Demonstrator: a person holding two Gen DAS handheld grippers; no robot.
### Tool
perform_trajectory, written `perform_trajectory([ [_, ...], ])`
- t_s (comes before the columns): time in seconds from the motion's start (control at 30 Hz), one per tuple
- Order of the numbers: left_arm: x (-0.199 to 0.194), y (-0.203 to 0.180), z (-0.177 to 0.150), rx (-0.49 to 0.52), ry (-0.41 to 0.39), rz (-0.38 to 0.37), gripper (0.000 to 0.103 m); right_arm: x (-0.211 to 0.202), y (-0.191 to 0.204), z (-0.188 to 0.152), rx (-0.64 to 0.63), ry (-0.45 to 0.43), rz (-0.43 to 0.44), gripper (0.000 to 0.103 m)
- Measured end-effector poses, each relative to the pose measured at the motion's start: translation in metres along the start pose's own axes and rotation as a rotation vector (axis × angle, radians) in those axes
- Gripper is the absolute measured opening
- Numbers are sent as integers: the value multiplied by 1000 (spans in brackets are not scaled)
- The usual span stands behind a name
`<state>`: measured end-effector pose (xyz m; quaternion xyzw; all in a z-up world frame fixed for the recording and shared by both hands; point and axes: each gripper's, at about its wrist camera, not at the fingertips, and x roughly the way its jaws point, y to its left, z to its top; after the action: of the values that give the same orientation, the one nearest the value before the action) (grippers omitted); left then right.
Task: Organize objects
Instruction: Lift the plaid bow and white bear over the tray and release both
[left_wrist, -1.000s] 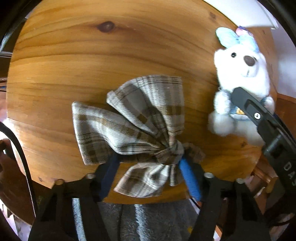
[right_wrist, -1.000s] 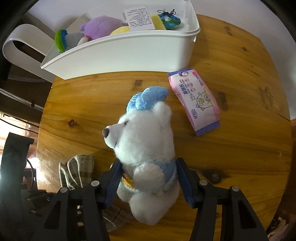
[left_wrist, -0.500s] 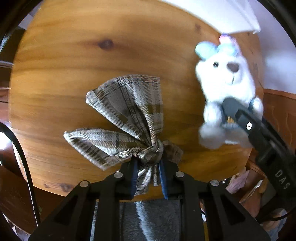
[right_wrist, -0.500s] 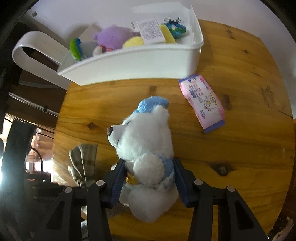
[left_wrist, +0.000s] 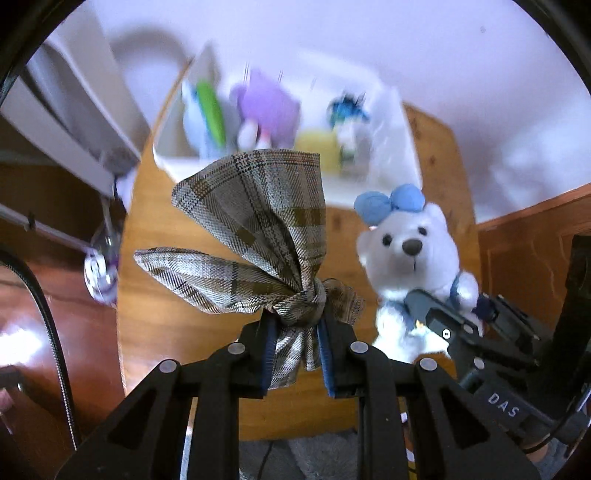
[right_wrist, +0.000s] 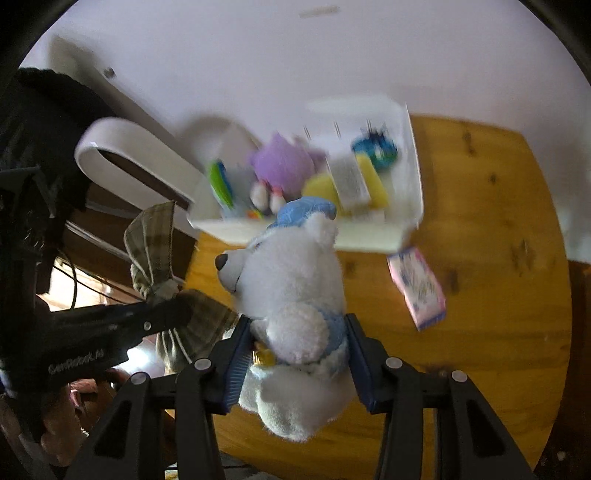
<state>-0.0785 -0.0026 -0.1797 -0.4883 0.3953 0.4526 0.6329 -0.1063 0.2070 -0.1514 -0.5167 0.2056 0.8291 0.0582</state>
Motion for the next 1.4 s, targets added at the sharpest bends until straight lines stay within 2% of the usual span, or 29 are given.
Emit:
perform_trajectory([
  [0.17, -40, -26, 41, 47, -88, 22, 22, -33, 13, 36, -35, -89, 12, 49],
  [0.2, -50, -35, 61, 60, -112, 30, 22, -39, 15, 42, -42, -102, 14, 49],
  [0.33, -67, -40, 84, 99, -184, 43, 22, -60, 22, 73, -55, -160, 26, 49],
  [0.5, -80, -54, 109, 146, -248, 67, 22, -64, 27, 105, -78, -204, 9, 49],
  [0.7, -77, -64, 135, 203, -295, 103, 22, -47, 22, 144, -62, -198, 11, 49],
  [1.0, -47, -60, 166, 215, -258, 119, 22, -6, 6, 184, -35, -156, -21, 49],
  [1.4, -24, -75, 188, 226, -213, 148, 24, 31, -5, 203, -54, -98, -25, 50],
])
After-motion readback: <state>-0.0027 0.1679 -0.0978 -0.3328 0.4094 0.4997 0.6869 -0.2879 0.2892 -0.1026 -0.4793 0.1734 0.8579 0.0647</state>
